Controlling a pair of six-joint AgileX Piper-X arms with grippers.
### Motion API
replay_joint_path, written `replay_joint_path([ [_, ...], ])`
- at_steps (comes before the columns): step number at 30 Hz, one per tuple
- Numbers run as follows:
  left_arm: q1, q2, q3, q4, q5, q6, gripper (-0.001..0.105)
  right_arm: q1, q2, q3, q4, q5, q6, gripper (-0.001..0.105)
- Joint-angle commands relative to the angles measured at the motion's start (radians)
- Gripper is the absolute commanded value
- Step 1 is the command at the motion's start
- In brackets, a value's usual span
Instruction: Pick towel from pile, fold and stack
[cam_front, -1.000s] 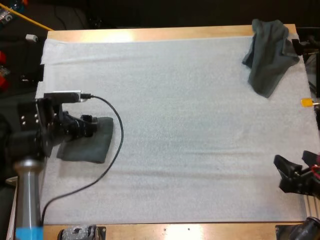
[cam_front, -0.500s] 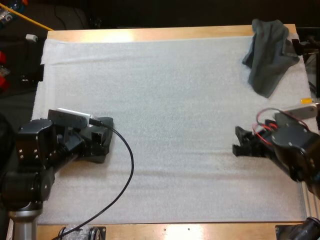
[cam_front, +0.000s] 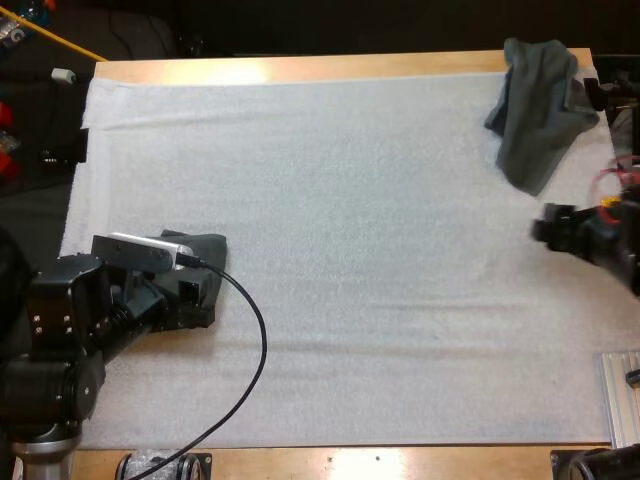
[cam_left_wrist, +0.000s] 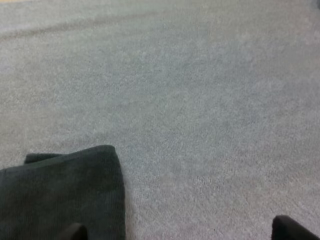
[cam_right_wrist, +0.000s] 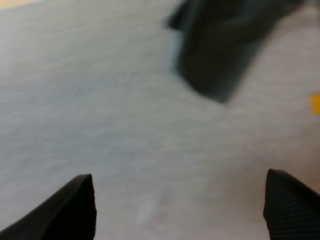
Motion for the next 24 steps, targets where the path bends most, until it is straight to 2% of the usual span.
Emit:
replay_joint_path([
  [1,-0.005,-0.007,-0.004,0.005,-0.006,-0.001,0.068,-0.026,-0.021,-0.003,0.017,-0.014,-0.026,0.067],
  [5,-0.005,-0.007,-0.004,0.005,-0.002,-0.001,0.068,-0.117,-0.085,-0.003,0.023,-0.021,-0.032,0.067],
  [12,-0.005,-0.048,-0.004,0.008,-0.002,-0.001,0.068,-0.115,-0.208,-0.003,0.075,-0.014,-0.105,0.067],
  [18,-0.005,-0.169,-0.004,0.008,-0.019,0.000,0.068,-0.115,-0.347,-0.003,0.112,0.039,-0.152,0.067],
  [24,-0.005,-0.326,-0.004,0.029,-0.035,0.026,0.068,-0.115,-0.505,-0.003,0.163,0.045,-0.180,0.067],
])
